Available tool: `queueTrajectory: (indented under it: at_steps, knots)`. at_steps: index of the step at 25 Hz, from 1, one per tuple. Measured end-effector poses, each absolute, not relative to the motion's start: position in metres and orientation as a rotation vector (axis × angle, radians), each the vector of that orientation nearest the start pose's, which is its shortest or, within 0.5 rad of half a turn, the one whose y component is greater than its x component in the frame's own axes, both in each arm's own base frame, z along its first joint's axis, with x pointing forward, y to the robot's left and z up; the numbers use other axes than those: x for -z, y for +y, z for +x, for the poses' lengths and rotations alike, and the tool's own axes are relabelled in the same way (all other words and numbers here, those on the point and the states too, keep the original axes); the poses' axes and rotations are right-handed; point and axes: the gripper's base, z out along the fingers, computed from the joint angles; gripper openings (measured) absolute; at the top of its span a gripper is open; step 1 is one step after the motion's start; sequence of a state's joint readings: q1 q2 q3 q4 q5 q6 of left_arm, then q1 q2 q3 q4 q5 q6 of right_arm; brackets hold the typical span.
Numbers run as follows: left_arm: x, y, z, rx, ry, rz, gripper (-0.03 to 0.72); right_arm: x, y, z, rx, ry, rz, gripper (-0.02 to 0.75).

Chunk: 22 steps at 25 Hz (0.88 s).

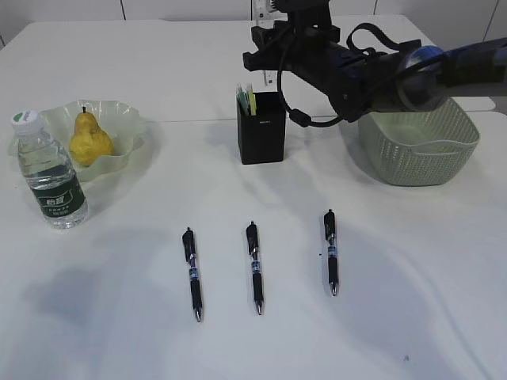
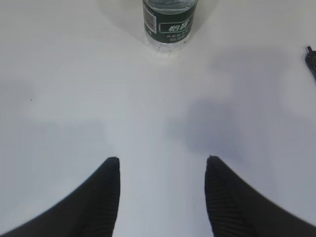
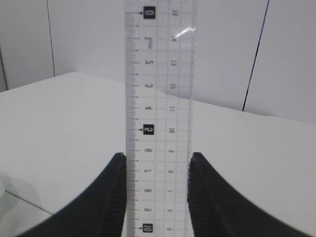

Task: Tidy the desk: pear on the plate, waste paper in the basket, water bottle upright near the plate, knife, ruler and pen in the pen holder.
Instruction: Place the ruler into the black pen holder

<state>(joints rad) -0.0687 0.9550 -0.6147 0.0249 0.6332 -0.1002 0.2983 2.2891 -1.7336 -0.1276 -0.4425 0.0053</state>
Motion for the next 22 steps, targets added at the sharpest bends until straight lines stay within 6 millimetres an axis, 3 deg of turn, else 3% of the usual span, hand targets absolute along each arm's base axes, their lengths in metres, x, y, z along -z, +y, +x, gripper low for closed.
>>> queueTrajectory:
  at_steps: [6, 14, 22]
  knots:
    - [-0.264, -0.011, 0.174, 0.047, 2.457, -0.02, 0.384, -0.195, 0.164, 0.516, -0.185, 1.603, -0.381, 0.299]
    - [-0.264, -0.011, 0.174, 0.047, 2.457, -0.02, 0.384, -0.191, 0.166, 0.516, -0.171, 1.602, -0.424, 0.299]
    - [-0.264, -0.011, 0.174, 0.047, 2.457, -0.02, 0.384, -0.171, 0.166, 0.518, -0.197, 1.643, -0.407, 0.299]
